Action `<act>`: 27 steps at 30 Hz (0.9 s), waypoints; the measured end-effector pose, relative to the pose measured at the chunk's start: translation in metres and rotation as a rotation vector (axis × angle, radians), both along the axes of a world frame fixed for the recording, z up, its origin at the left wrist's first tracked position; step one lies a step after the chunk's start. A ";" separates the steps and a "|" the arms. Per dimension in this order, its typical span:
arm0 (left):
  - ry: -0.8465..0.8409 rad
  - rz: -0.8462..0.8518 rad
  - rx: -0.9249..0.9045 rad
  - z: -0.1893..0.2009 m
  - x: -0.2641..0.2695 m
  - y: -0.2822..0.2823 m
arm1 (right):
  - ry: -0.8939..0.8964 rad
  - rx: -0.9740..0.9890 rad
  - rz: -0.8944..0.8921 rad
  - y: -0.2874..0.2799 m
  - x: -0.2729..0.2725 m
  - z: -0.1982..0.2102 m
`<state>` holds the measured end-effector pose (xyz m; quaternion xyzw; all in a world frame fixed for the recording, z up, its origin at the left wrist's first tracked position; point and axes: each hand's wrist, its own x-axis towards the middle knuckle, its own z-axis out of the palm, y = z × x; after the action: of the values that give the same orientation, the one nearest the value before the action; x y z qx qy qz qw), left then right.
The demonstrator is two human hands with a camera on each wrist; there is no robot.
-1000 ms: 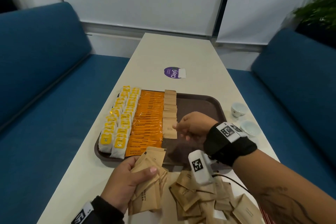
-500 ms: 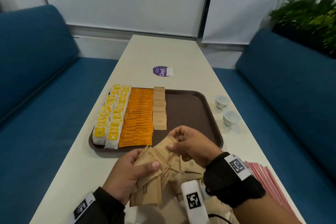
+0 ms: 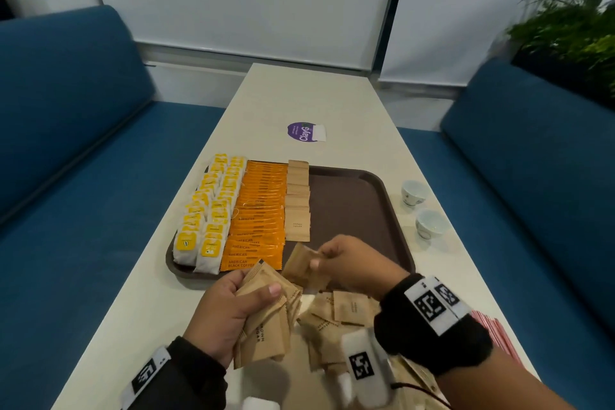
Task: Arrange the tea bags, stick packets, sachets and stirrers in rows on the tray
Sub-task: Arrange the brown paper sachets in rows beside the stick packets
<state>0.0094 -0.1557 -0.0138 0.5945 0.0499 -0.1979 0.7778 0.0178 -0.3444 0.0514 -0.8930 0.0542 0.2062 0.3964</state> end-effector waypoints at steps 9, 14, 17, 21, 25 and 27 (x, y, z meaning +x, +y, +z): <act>0.105 0.035 -0.004 -0.013 0.015 -0.002 | 0.339 0.144 -0.440 -0.008 0.083 -0.027; 0.133 0.048 -0.001 -0.019 0.021 -0.001 | 0.355 -0.128 -0.251 -0.002 0.106 -0.035; 0.141 0.054 0.001 -0.022 0.024 -0.001 | 0.362 -0.196 -0.167 -0.002 0.110 -0.038; 0.150 0.064 -0.005 -0.025 0.026 -0.003 | 0.372 -0.252 -0.088 0.003 0.110 -0.039; 0.149 0.058 -0.010 -0.024 0.027 -0.004 | 0.372 -0.358 -0.004 0.007 0.114 -0.045; 0.151 0.042 -0.014 -0.023 0.028 -0.003 | 0.360 -0.464 0.090 0.008 0.116 -0.048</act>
<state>0.0373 -0.1585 -0.0367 0.5710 0.1194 -0.2264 0.7800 0.1339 -0.3368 0.0033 -0.9104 0.1296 0.3606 0.1561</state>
